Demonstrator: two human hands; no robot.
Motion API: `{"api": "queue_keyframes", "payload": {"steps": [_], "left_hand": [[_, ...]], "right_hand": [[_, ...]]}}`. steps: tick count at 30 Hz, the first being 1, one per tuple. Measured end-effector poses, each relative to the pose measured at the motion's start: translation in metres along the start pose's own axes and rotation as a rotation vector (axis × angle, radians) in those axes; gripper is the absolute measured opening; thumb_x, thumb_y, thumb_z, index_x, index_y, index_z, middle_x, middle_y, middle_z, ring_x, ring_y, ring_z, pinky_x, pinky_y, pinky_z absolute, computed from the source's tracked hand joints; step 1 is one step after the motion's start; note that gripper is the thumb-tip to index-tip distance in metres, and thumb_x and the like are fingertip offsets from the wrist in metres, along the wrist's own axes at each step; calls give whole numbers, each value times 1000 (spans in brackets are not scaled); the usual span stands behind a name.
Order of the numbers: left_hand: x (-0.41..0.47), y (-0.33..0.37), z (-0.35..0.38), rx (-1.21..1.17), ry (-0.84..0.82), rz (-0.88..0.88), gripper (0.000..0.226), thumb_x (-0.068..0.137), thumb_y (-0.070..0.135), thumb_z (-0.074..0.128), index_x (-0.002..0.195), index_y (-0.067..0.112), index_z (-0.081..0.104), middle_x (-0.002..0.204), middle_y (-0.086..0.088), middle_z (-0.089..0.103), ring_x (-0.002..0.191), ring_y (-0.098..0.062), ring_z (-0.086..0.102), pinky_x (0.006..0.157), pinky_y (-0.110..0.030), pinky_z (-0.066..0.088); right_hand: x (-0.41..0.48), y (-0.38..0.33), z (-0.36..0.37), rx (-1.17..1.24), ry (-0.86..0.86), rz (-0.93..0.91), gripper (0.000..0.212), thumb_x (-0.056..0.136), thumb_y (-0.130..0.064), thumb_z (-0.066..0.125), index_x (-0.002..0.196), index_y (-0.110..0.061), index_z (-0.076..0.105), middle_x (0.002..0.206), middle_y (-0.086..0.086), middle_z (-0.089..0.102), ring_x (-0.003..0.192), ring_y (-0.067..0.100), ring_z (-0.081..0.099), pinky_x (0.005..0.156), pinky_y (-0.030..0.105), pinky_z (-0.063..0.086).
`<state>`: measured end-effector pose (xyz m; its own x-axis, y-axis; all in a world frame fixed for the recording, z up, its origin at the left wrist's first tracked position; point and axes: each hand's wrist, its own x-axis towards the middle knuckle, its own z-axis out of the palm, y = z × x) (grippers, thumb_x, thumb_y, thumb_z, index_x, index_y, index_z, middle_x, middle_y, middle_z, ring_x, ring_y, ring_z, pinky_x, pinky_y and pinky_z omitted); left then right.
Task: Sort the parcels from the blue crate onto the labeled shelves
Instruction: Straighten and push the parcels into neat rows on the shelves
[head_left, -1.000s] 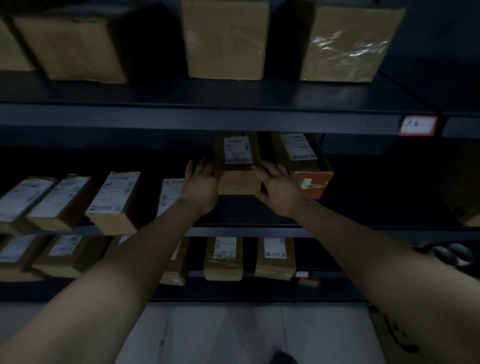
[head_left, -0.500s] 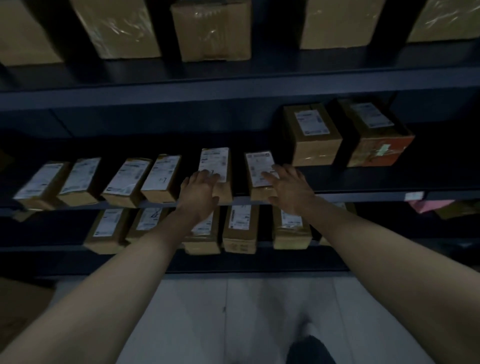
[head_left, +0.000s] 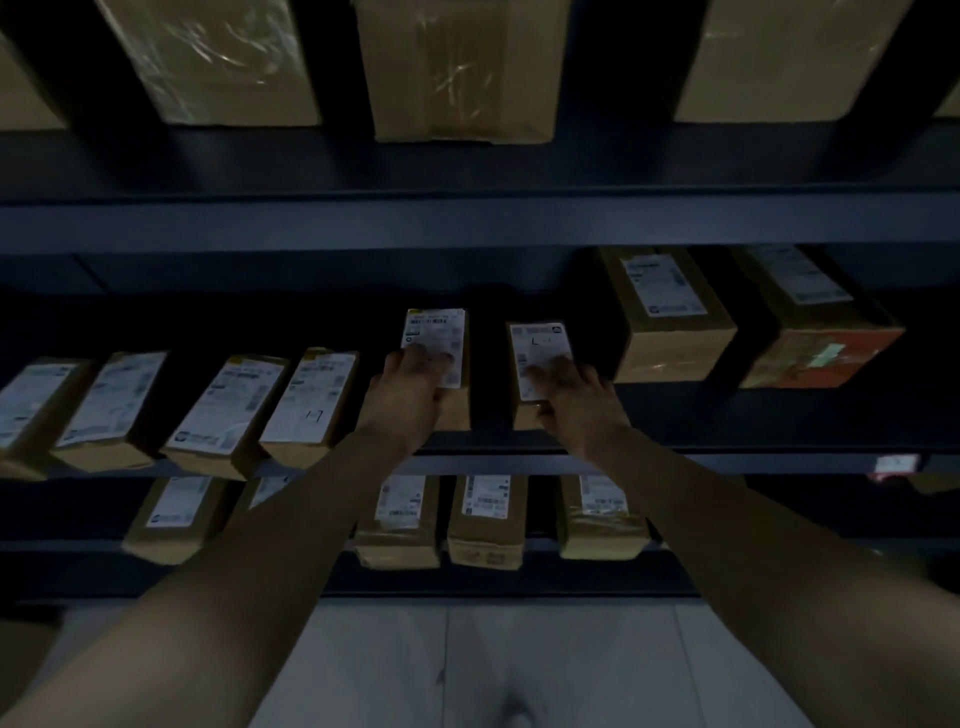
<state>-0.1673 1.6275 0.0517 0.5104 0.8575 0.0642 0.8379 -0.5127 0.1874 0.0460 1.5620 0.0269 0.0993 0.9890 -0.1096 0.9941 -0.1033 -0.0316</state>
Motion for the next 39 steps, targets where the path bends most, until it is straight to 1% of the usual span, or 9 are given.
{"api": "queue_keyframes", "payload": {"steps": [6, 14, 17, 19, 21, 24, 28, 34, 39], "left_hand": [[52, -11, 7, 24, 35, 7, 46, 94, 11, 47, 139, 15, 45, 144, -15, 37, 128, -36, 35, 102, -44, 36], [85, -15, 13, -18, 68, 15, 50, 94, 7, 45, 143, 16, 40, 148, -14, 34, 130, -36, 33, 104, -41, 35], [87, -15, 10, 1, 39, 19, 52, 96, 10, 43, 146, 19, 33, 150, -12, 30, 131, -35, 32, 103, -41, 36], [78, -18, 6, 26, 13, 6, 56, 96, 13, 45, 149, 21, 27, 153, -11, 25, 133, -34, 30, 103, -44, 37], [62, -26, -1, 53, 20, 27, 61, 94, 13, 49, 149, 21, 25, 153, -10, 24, 134, -32, 29, 105, -45, 33], [31, -49, -19, 112, 80, 70, 58, 92, 17, 52, 146, 19, 32, 147, -11, 34, 130, -32, 35, 104, -42, 29], [-15, -91, -46, 131, 70, 61, 51, 93, 23, 51, 142, 16, 40, 143, -10, 41, 127, -30, 38, 104, -39, 24], [-80, -176, -71, 121, -53, 61, 54, 91, 27, 55, 141, 15, 39, 144, -10, 38, 129, -30, 37, 104, -37, 27], [-109, -229, -68, 199, -203, 111, 61, 93, 32, 55, 147, 18, 29, 153, -7, 25, 136, -27, 31, 111, -37, 20]], "right_hand": [[53, 14, -2, -7, 20, 0, 59, 98, -31, 43, 152, -30, 18, 157, 8, 17, 135, 36, 23, 105, 46, 28], [82, 19, -8, -54, 23, 33, 61, 100, -31, 39, 154, -22, 12, 155, 13, 18, 133, 38, 26, 104, 47, 28], [76, 12, -9, -81, 61, 75, 64, 100, -32, 38, 154, -18, 7, 156, 14, 16, 135, 38, 23, 110, 49, 22], [65, 2, -9, -93, 103, 57, 70, 98, -29, 44, 154, -16, 5, 158, 14, 13, 139, 37, 18, 114, 51, 17], [53, -14, -14, -61, 164, 23, 72, 95, -28, 49, 154, -14, 10, 157, 13, 16, 141, 35, 17, 115, 50, 15], [36, -51, -28, -5, 244, -48, 64, 96, -29, 50, 151, -14, 23, 155, 12, 25, 141, 33, 21, 116, 48, 14], [14, -115, -46, 36, 257, -142, 60, 95, -31, 50, 149, -13, 30, 153, 13, 30, 137, 33, 27, 114, 45, 16], [-4, -220, -53, 62, 159, -189, 64, 95, -40, 50, 150, -17, 27, 157, 11, 20, 143, 32, 13, 113, 44, 15], [-11, -275, -34, 16, -33, -93, 69, 96, -43, 48, 153, -23, 13, 160, 7, 4, 144, 35, 3, 115, 49, 10]]}}
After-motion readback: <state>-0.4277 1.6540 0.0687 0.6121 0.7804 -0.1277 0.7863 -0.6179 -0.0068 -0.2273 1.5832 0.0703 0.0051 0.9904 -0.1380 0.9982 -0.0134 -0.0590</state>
